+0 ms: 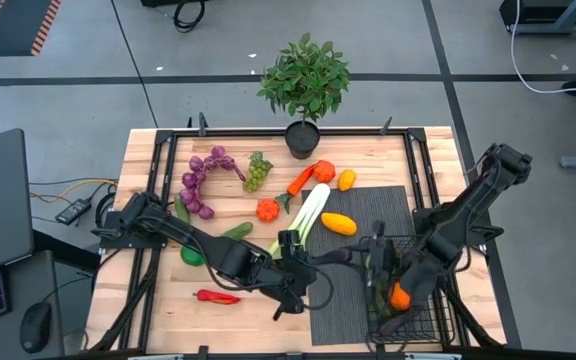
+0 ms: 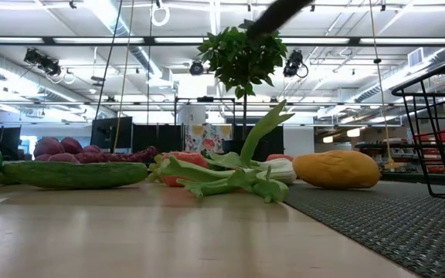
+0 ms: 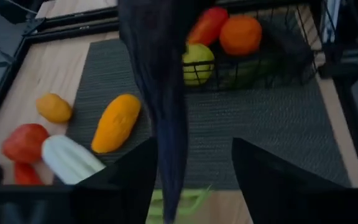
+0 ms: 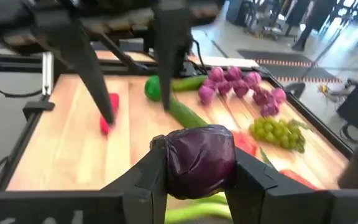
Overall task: Build produce basket
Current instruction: Put the eggplant into the black wire basket, then put the bottom mango into the black basket, then put the right cucumber into the black wire basket
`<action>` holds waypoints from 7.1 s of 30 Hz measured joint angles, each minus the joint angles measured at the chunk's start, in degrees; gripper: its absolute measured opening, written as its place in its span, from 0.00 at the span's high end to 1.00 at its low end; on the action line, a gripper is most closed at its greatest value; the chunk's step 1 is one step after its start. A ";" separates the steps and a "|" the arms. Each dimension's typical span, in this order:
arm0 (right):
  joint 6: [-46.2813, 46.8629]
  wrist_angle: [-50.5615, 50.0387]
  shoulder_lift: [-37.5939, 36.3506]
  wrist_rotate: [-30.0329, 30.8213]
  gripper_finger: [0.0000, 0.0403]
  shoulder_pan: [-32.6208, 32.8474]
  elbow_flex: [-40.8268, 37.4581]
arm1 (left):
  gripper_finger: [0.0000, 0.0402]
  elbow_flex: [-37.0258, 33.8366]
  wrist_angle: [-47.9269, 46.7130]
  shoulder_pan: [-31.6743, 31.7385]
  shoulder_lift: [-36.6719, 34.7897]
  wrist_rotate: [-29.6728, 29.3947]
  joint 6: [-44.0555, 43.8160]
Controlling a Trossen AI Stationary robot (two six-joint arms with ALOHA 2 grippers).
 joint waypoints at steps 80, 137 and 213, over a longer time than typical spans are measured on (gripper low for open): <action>22.98 2.29 -10.49 -32.33 0.26 -20.96 -0.04 | 0.57 4.07 9.19 2.15 -15.71 14.59 -11.72; -10.21 -56.54 36.88 -60.07 0.26 -48.54 27.96 | 0.57 3.96 -38.43 2.24 -14.69 4.79 -44.29; 53.56 -63.81 -2.37 -68.51 0.23 -8.17 17.84 | 0.57 -30.56 -27.36 13.14 -18.03 28.16 -21.88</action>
